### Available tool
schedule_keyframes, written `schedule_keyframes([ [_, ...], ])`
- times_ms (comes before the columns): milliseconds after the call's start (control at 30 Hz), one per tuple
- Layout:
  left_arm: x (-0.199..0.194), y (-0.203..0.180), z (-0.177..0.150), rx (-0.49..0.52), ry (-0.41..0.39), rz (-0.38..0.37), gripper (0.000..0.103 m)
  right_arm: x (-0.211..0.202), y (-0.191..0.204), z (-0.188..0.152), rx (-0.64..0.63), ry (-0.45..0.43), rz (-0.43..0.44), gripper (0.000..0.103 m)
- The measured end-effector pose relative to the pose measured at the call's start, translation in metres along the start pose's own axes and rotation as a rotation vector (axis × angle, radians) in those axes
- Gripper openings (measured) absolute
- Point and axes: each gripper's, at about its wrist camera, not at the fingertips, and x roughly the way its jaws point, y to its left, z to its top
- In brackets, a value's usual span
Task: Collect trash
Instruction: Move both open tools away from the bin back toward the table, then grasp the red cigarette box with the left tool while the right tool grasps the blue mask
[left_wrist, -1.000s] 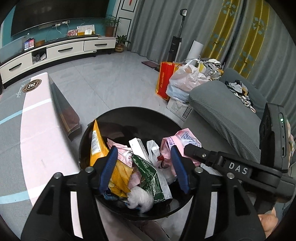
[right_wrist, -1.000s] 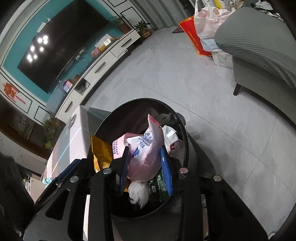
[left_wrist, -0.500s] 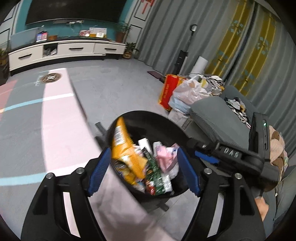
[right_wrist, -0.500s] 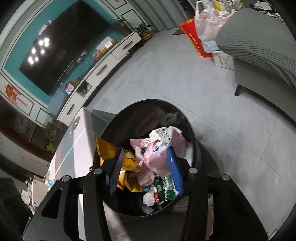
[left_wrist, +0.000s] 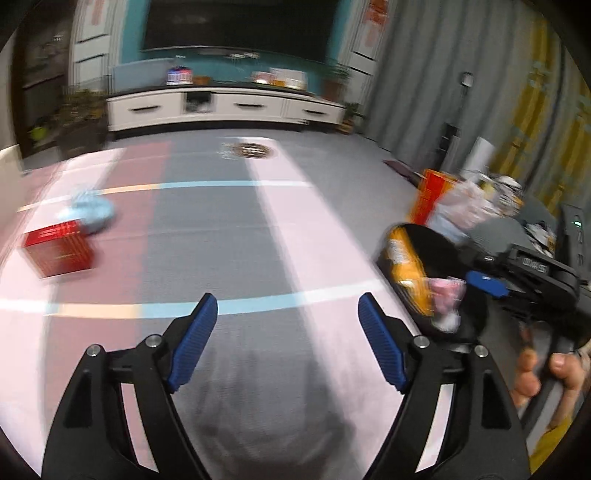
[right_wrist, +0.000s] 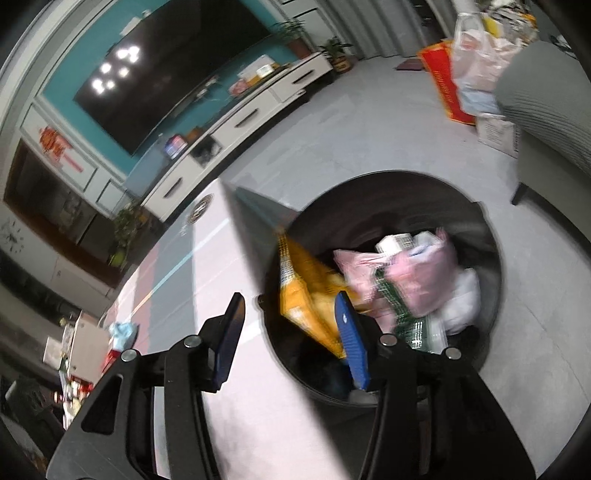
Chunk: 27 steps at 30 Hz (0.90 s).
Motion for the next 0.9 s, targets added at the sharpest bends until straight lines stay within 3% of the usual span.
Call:
schedule_keyframes([
  [167,-0.031,0.071,-0.005,-0.111,-0.074,0.180,0.086,0.015,0.044,-0.017,-0.092,0.034,0.043,0.062],
  [300,-0.038,0.120,-0.012,-0.187,-0.082,0.278,0.094,0.035,0.087,-0.040,-0.228,0.096,0.064,0.066],
  [367,-0.035,0.142,-0.014,-0.232,-0.075,0.296,0.097,0.044,0.104,-0.051,-0.295,0.128,0.066,0.067],
  [433,-0.029,0.160,-0.016,-0.274,-0.073,0.305,0.097,0.054,0.123,-0.062,-0.361,0.147,0.066,0.077],
  [500,-0.021,0.172,-0.012,-0.300,-0.079,0.305,0.098,0.060,0.138,-0.069,-0.395,0.142,0.066,0.079],
  [700,0.007,0.177,0.010,-0.256,-0.109,0.339,0.100,0.085,0.158,-0.075,-0.354,0.178,0.105,0.079],
  [900,0.034,0.182,0.024,-0.220,-0.079,0.362,0.100,0.097,0.172,-0.083,-0.345,0.204,0.135,0.079],
])
